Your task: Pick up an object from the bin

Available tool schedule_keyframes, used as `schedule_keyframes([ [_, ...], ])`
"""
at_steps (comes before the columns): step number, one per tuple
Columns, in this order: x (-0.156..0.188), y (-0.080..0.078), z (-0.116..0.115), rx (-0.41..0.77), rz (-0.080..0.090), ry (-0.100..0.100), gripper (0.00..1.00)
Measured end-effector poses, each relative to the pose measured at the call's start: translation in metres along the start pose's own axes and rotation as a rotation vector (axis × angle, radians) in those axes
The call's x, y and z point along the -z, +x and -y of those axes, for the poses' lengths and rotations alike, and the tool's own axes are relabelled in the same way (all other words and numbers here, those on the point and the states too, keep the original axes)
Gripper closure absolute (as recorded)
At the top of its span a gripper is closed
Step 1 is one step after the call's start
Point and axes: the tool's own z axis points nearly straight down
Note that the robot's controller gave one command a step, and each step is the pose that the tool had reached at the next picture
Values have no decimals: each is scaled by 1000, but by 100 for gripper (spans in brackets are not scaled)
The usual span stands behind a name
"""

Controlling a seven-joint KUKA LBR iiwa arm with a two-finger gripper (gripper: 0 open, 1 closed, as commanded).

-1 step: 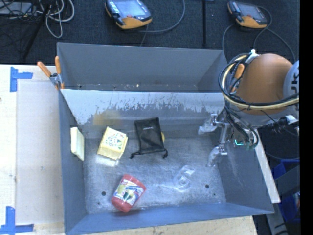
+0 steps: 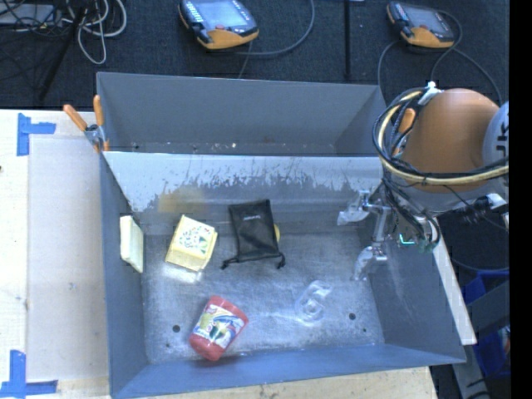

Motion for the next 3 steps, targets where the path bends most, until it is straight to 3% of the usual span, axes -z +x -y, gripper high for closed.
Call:
schedule_keyframes([
  [1,-9,-4,-2,-57,6,1,0],
  [2,-52,-19,-19,-218,2,0,0],
  [3,-77,-17,-41,-97,0,0,0],
])
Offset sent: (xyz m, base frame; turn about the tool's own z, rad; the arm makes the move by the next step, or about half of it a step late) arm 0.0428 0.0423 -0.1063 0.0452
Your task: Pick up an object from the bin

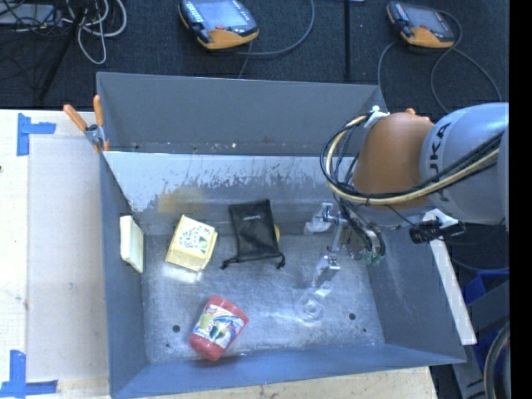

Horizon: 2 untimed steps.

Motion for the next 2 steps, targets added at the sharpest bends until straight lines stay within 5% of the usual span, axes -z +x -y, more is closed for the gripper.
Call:
schedule_keyframes([
  [2,-25,-12,-58,-188,4,-3,0],
])
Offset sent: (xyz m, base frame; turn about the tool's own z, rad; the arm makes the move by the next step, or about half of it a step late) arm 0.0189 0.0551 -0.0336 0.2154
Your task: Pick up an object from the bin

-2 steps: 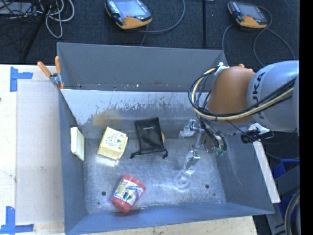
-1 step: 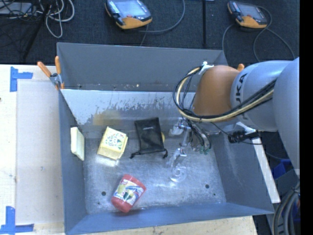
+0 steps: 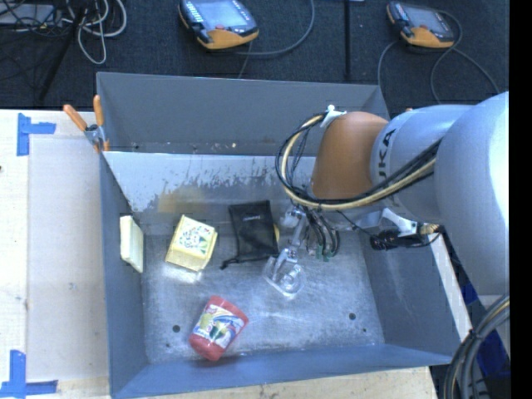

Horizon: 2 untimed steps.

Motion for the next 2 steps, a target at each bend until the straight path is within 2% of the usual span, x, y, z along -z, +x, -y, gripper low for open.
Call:
schedule_keyframes([
  [1,1,12,-12,55,20,4,0],
  [2,1,19,-29,147,19,6,0],
])
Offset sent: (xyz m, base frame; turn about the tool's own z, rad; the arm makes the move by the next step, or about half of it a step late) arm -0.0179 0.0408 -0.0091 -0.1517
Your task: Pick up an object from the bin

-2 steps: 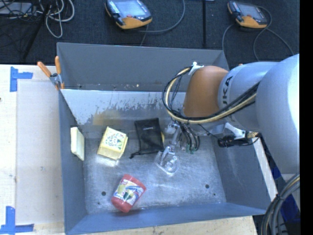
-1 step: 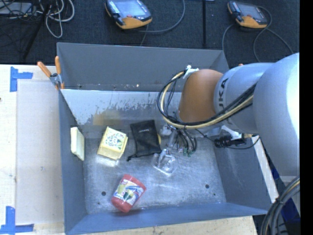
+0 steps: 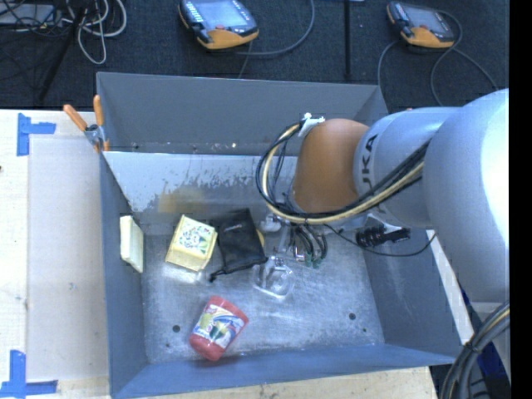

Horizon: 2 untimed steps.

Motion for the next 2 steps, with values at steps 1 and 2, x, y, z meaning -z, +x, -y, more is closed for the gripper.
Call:
schedule_keyframes([
  [1,0,1,-9,39,-2,0,0],
  [2,-2,9,-27,-415,-32,-1,100],
])
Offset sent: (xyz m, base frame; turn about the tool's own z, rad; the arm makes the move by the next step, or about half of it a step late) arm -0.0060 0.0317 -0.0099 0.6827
